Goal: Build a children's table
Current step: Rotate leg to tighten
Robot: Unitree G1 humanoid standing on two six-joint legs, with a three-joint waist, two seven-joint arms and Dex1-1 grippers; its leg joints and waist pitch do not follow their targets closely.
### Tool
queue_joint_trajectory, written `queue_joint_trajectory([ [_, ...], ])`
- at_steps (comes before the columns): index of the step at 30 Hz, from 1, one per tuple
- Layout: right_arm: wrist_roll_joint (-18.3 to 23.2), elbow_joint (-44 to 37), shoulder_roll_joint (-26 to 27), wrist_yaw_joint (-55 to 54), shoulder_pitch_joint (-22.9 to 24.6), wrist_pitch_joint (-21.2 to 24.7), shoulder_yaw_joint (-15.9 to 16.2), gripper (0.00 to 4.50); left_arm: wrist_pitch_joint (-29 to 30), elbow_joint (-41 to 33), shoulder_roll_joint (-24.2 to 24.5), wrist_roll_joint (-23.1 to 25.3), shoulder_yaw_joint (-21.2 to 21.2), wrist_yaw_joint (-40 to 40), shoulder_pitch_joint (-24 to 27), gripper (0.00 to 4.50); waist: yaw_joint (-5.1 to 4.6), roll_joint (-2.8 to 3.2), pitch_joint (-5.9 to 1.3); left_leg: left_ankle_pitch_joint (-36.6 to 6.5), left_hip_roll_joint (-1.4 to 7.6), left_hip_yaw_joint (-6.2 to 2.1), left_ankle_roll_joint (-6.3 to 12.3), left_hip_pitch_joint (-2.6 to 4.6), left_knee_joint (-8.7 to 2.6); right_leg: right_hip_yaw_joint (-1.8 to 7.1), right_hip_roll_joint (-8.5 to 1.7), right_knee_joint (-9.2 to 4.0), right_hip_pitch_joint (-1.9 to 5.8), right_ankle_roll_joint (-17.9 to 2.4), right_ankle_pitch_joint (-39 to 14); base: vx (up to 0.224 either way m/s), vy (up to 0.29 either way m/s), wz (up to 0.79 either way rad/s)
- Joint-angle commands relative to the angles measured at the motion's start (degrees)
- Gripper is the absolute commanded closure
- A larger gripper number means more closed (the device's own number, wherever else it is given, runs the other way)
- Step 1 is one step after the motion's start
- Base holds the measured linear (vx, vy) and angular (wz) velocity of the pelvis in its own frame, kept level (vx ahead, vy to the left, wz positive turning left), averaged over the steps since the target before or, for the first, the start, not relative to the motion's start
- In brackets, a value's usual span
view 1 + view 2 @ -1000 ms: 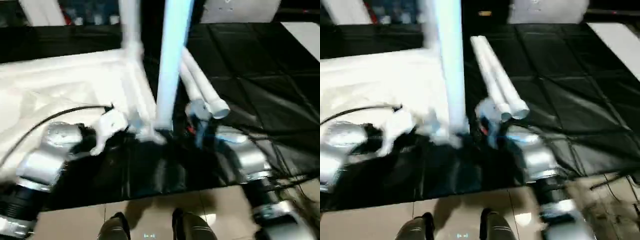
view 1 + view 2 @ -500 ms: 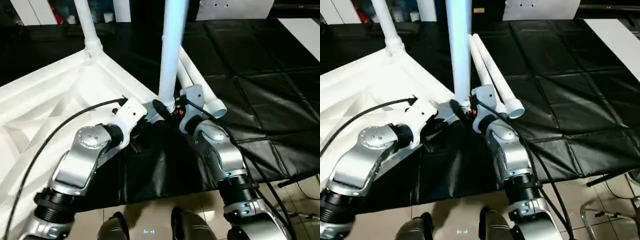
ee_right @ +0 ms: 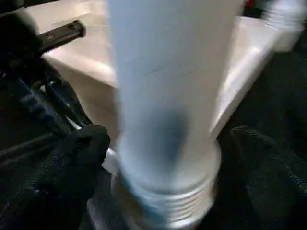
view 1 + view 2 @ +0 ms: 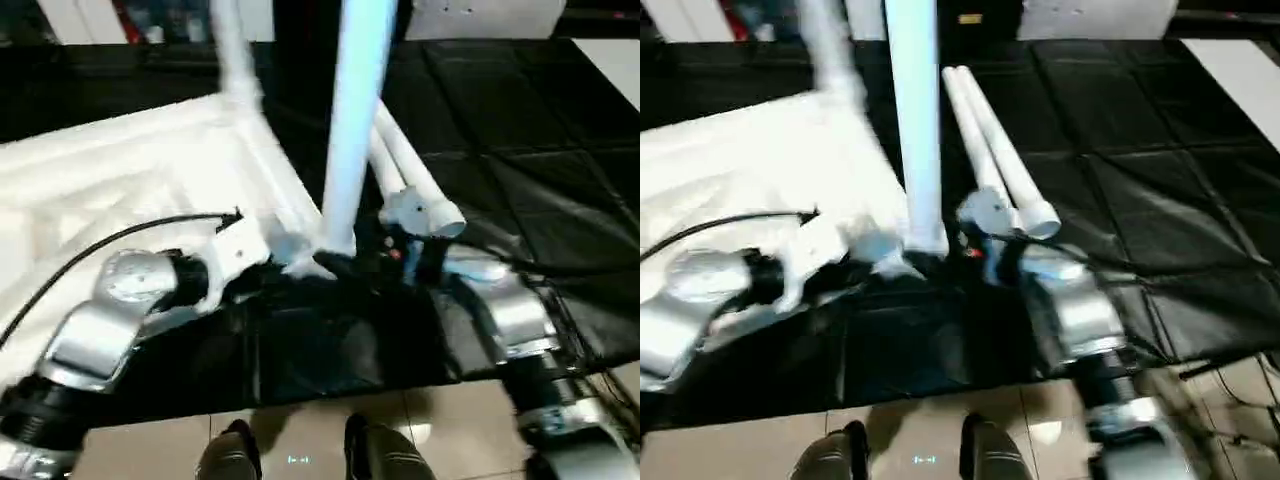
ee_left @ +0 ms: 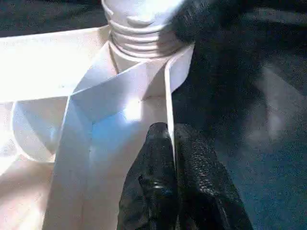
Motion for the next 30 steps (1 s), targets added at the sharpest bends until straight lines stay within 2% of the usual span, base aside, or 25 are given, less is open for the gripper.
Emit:
queue_joint_trajectory([
  [1, 1.21, -0.75, -2.33, 6.97, -0.41, -0.18, 1.81, 0.04, -3.25, 0.42, 2.8, -0.27, -2.44, -5.82, 0.37, 4.5, -0.07, 0.62, -4.05, -12.84, 0.98, -0.18, 3.58, 1.51, -3.02, 1.92, -2.89, -3.51, 3.23, -12.47, -12.55, 0.0, 0.0, 0.0],
  [6, 2.7, 1.88, -4.76, 14.46, -1.82, -1.71, 3.72, 0.04, -8.15, 2.25, 5.68, -2.14, -3.34, -12.11, -0.28, 4.5, 0.06, 0.35, -4.03, -12.86, 0.94, -0.13, 3.61, 1.45, -2.95, 1.97, -3.0, -3.39, 3.27, -12.92, -13.6, 0.0, 0.0, 0.0],
  [7, 2.78, 2.09, -4.88, 15.01, -1.99, -1.8, 3.87, 0.4, -8.36, 2.42, 5.74, -2.2, -3.43, -12.46, -0.45, 4.5, 0.13, 0.43, -3.99, -12.97, 1.07, -0.12, 3.41, 1.53, -2.95, 2.04, -3.1, -3.44, 3.19, -12.92, -14.11, 0.0, 0.0, 0.0],
  [11, 2.96, 3.24, -5.1, 17.28, -3.03, -2.04, 4.37, 0.54, -10.67, 4.01, 6.7, -1.16, -4.46, -14.35, -1.65, 4.5, 0.24, 0.42, -4.19, -11.91, 1.12, -0.08, 3.55, 1.61, -2.84, 2.04, -3.08, -3.19, 3.19, -13.32, -13.18, 0.0, 0.0, 0.0],
  [12, 2.96, 3.24, -5.1, 17.28, -3.03, -2.04, 4.37, 0.81, -10.67, 4.01, 6.7, -1.16, -4.46, -14.35, -1.65, 4.5, 0.26, 0.37, -4.22, -11.64, 1.11, -0.11, 3.5, 1.52, -2.84, 2.0, -3.04, -3.09, 3.27, -13.42, -12.66, 0.0, 0.0, 0.0],
  [15, 3.18, 3.92, -5.05, 18.56, -3.58, -1.93, 4.76, 0.88, -12.16, 5.24, 7.0, -0.96, -4.79, -14.84, -2.35, 4.5, 0.32, 0.35, -4.41, -11.54, 1.07, -0.08, 3.56, 1.51, -2.73, 1.98, -3.08, -3.04, 3.39, -13.77, -12.47, 0.0, 0.0, 0.0],
  [16, 3.3, 4.22, -5.07, 19.59, -3.69, -2.0, 5.19, 1.07, -12.58, 5.72, 6.97, -1.24, -4.64, -15.23, -2.48, 4.5, 0.34, 0.33, -4.39, -11.55, 1.06, -0.09, 3.42, 1.46, -2.73, 1.97, -3.07, -3.03, 3.4, -13.78, -12.61, 0.0, 0.0, 0.0],
  [17, 3.3, 4.22, -5.07, 19.59, -3.69, -2.0, 5.19, 1.07, -12.58, 5.72, 6.97, -1.24, -4.64, -15.23, -2.48, 4.5, 0.32, 0.35, -4.39, -11.59, 1.08, -0.1, 3.39, 1.47, -2.74, 1.97, -3.09, -3.01, 3.4, -13.78, -12.66, 0.0, 0.0, 0.0],
  [18, 3.23, 4.37, -5.01, 19.75, -3.68, -2.22, 5.3, 1.3, -12.8, 5.92, 6.93, -1.17, -4.6, -15.36, -2.51, 4.5, 0.33, 0.38, -4.55, -11.43, 1.1, -0.1, 3.3, 1.53, -2.69, 1.96, -3.11, -2.95, 3.44, -13.87, -12.51, 0.0, 0.0, 0.0],
  [21, 3.35, 4.72, -4.84, 20.14, -3.72, -2.49, 5.37, 1.41, -13.27, 6.49, 6.85, -1.1, -4.6, -15.62, -2.65, 4.5, 0.38, 0.27, -4.68, -10.9, 1.1, -0.07, 3.39, 1.5, -2.59, 2.0, -3.12, -2.83, 3.49, -13.98, -12.01, 0.0, 0.0, 0.0],
  [22, 3.43, 4.83, -4.67, 20.27, -3.71, -2.62, 5.41, 1.67, -13.51, 6.61, 7.05, -1.33, -4.68, -15.56, -2.52, 4.5, 0.38, 0.29, -4.77, -10.49, 1.1, -0.05, 3.52, 1.5, -2.56, 1.97, -3.06, -2.75, 3.53, -14.19, -11.28, 0.0, 0.0, 0.0],
  [27, 3.6, 4.78, -4.26, 20.19, -3.46, -2.69, 5.57, 1.76, -13.54, 6.66, 7.09, -1.63, -4.45, -15.27, -2.16, 4.5, 0.4, 0.15, -4.9, -9.69, 1.05, -0.02, 3.95, 1.41, -2.44, 1.95, -3.05, -2.57, 3.67, -14.47, -10.32, 0.0, 0.0, 0.0],
  [29, 4.17, 3.74, -3.5, 18.93, -2.72, -1.25, 5.39, 1.8, -11.67, 6.06, 6.51, -1.8, -3.86, -13.74, -1.99, 4.5, 0.33, -0.07, -5.0, -9.36, 1.03, 0.03, 4.03, 1.39, -2.39, 1.96, -3.01, -2.52, 3.74, -14.46, -10.2, 0.0, 0.0, 0.0],
  [30, 4.27, 3.37, -3.06, 17.97, -2.44, -0.44, 5.28, 1.8, -10.7, 5.8, 6.13, -1.79, -3.56, -12.89, -1.98, 4.5, 0.35, 0.06, -4.92, -9.41, 1.04, -0.01, 4.07, 1.39, -2.42, 1.95, -3.05, -2.58, 3.64, -14.41, -10.62, 0.0, 0.0, 0.0],
])
